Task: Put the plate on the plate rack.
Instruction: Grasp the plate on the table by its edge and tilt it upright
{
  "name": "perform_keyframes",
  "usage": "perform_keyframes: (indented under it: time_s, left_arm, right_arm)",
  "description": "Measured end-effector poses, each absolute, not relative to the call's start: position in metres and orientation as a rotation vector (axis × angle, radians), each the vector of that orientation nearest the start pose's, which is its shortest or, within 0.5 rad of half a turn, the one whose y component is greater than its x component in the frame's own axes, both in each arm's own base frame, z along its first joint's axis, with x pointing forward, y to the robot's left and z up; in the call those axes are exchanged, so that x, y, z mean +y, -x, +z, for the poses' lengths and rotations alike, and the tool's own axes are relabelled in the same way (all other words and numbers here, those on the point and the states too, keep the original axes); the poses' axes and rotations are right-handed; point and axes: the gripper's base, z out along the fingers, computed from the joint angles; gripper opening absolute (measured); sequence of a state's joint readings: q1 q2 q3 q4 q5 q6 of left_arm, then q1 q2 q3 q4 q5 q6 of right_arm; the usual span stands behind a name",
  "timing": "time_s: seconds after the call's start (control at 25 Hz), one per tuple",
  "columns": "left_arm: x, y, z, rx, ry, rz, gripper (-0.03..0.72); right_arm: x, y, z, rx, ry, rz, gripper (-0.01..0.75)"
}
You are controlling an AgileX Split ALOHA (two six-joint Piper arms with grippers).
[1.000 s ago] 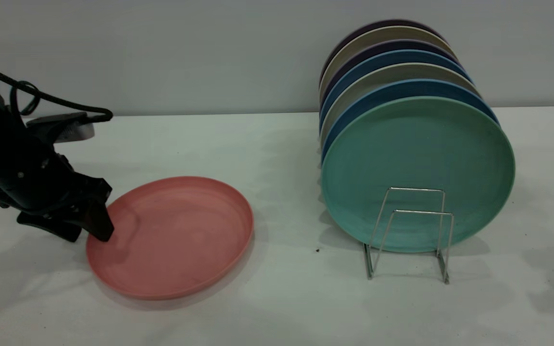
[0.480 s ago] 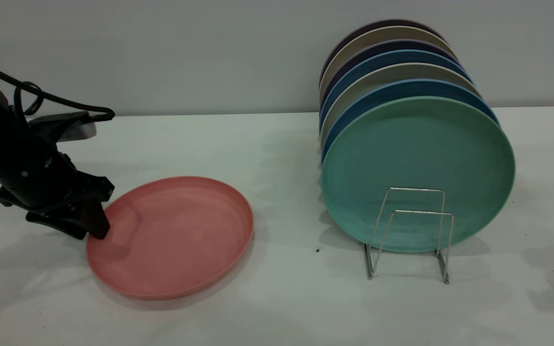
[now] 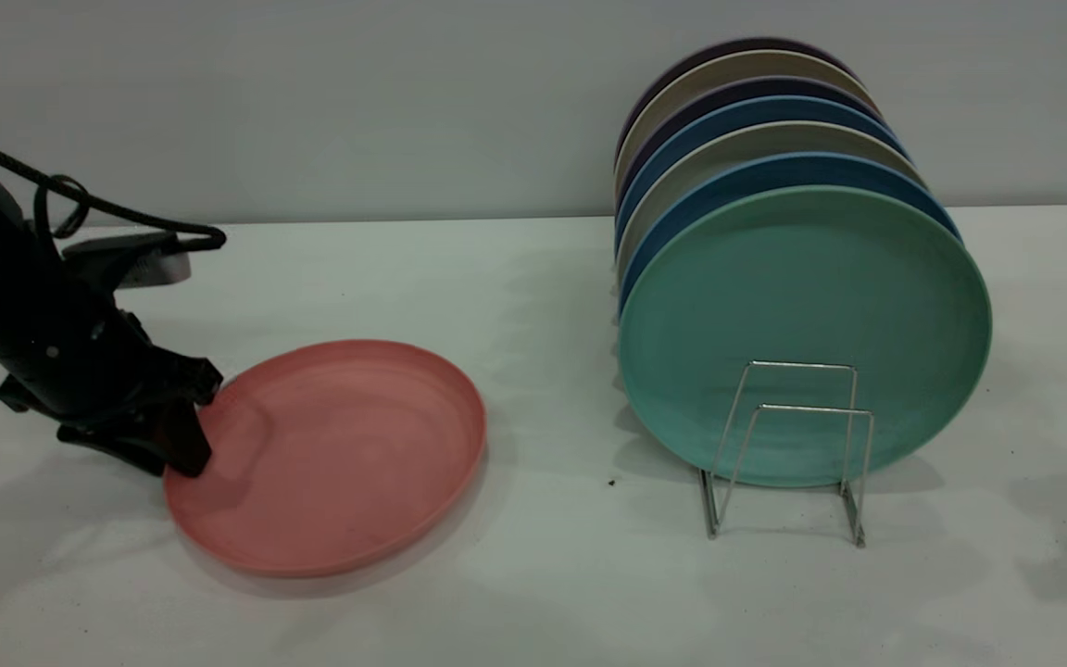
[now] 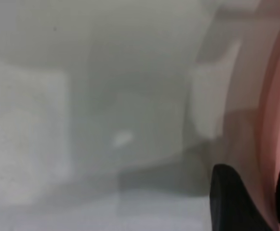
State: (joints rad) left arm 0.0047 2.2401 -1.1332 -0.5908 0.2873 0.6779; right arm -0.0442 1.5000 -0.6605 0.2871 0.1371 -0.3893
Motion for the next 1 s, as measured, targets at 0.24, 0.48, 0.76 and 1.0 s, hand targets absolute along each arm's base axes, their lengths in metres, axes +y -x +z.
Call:
perform_keyframes:
  time_s: [0.24,0.48,0.76,1.0]
  left_arm:
    - [-0.012,-0.383,0.031,2.811,-0.175,-0.196,0.183]
    - [-0.013,-0.384,0.032,2.803,-0.148,-0.201,0.078]
    - [-0.013,-0.384,0.032,2.803,-0.135,-0.208,0.041]
    - [-0.014,-0.386,0.042,2.783,-0.148,-0.211,0.035]
  right_arm:
    - [-0.009,-0.274,0.182,2.452,0.091,-0.018,0.378]
    - [-0.009,-0.274,0.182,2.452,0.091,-0.018,0.378]
    - [-0.009,-0.274,0.182,2.452,0.091,-0.018,0.372]
    - [-0.009,-0.274,0.182,2.452,0.091,-0.018,0.371]
